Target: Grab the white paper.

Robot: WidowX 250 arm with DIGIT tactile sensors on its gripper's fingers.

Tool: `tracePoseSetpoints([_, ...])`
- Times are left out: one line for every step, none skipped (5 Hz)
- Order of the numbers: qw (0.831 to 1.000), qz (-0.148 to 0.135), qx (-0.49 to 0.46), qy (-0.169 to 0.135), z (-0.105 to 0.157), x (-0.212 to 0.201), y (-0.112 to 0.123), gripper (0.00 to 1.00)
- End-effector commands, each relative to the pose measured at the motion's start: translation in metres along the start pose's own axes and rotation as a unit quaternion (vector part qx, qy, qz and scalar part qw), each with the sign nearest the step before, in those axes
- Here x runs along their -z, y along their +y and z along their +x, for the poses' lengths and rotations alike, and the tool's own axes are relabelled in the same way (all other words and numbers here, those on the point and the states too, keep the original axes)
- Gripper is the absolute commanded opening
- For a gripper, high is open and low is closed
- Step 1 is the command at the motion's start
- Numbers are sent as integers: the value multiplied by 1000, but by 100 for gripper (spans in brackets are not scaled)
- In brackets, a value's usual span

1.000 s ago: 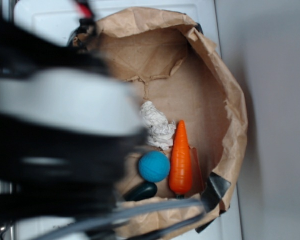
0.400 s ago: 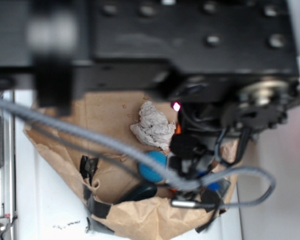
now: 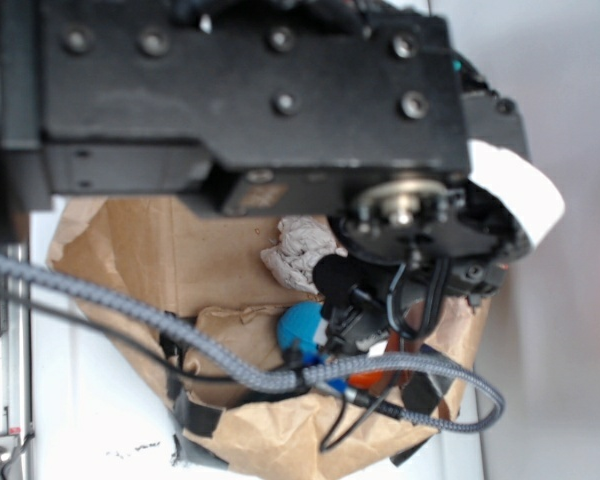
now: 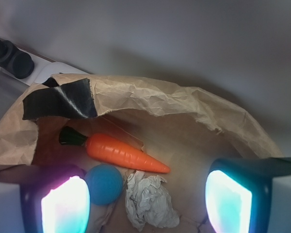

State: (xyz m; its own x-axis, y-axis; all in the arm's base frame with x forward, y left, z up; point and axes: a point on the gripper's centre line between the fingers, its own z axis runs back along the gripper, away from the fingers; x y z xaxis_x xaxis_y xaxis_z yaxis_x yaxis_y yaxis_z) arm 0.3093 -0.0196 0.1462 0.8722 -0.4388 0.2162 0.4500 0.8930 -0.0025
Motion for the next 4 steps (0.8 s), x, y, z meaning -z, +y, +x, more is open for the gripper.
tracePoseSetpoints([1000, 11, 9, -23, 9, -15, -7, 100])
tracePoseSetpoints([1000, 11, 9, -23, 9, -15, -7, 100])
tracePoseSetpoints([998, -2, 56, 4, -12, -11, 0, 100])
tracePoseSetpoints([996, -4, 84, 11, -25, -12, 11, 100])
